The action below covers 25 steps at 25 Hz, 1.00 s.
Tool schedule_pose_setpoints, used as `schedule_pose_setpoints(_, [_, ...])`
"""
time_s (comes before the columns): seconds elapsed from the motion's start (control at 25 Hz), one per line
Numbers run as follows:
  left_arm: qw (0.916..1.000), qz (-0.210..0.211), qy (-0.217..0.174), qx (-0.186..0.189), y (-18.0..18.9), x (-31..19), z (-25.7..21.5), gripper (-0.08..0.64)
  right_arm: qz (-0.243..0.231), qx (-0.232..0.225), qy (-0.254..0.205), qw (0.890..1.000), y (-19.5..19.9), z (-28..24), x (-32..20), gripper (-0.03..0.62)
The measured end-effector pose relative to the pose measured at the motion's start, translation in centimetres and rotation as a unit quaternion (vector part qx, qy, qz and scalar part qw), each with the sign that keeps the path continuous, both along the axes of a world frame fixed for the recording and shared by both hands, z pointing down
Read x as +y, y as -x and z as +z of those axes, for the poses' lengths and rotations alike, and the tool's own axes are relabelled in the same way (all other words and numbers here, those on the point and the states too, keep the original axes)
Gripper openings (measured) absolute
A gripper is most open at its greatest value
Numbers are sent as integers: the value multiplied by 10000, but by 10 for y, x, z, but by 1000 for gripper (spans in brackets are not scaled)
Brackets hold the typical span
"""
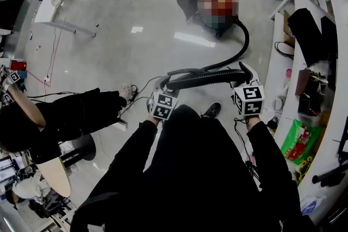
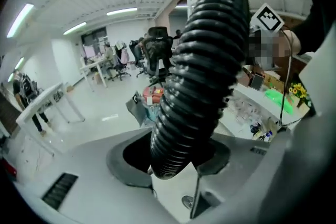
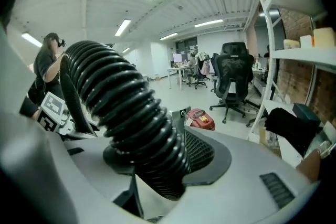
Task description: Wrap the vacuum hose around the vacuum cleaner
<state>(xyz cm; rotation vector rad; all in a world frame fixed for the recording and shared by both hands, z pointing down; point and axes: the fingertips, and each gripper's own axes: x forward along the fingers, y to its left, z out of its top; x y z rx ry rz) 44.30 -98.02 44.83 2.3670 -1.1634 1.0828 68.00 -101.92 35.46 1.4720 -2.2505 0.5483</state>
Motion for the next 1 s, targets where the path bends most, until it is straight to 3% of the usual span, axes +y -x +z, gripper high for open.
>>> schedule_pose_setpoints(0.16, [9974, 264, -635, -210, -11, -25, -54, 187, 398, -481, 466, 9970, -34, 38, -6, 216])
schedule_pose_setpoints(0.32, [9887, 519, -1278, -592, -21, -62, -97, 181, 567, -783, 728, 9927, -41, 74, -15, 220])
schedule_pose_setpoints(0.52, [9787, 928, -1621, -853, -32, -106, -123, 176, 829, -788, 1004, 9884, -44, 105, -39, 231])
schedule_pose_setpoints(0.56, [9766, 1026, -1638, -939, -31, -113, -122, 175, 887, -751, 1122, 9869, -45, 112, -45, 267])
schedule_pose_setpoints(0.6, [9740, 1149, -1645, -1051, -29, -120, -119, 176, 933, -622, 1246, 9859, -47, 118, -51, 356])
schedule_pose_setpoints(0.64, [9709, 1290, -1647, -1165, -27, -126, -116, 175, 934, -357, 1352, 9858, -49, 123, -56, 404])
schedule_pose_setpoints(0.72, [9655, 1578, -1644, -1263, -27, -135, -115, 160, 812, 358, 1524, 9843, -53, 128, -60, 419])
schedule_pose_setpoints(0.84, [9586, 1994, -1662, -1174, -36, -153, -120, 156, 596, 942, 1628, 9803, -50, 116, -64, 419])
schedule_pose_setpoints(0.92, [9512, 2326, -1627, -1212, -45, -168, -119, 158, 252, 1476, 1174, 9817, -36, 80, -78, 417])
schedule_pose_setpoints(1.0, [9390, 2757, -1556, -1345, -55, -179, -113, 158, -319, 2131, 391, 9757, -8, 29, -102, 417])
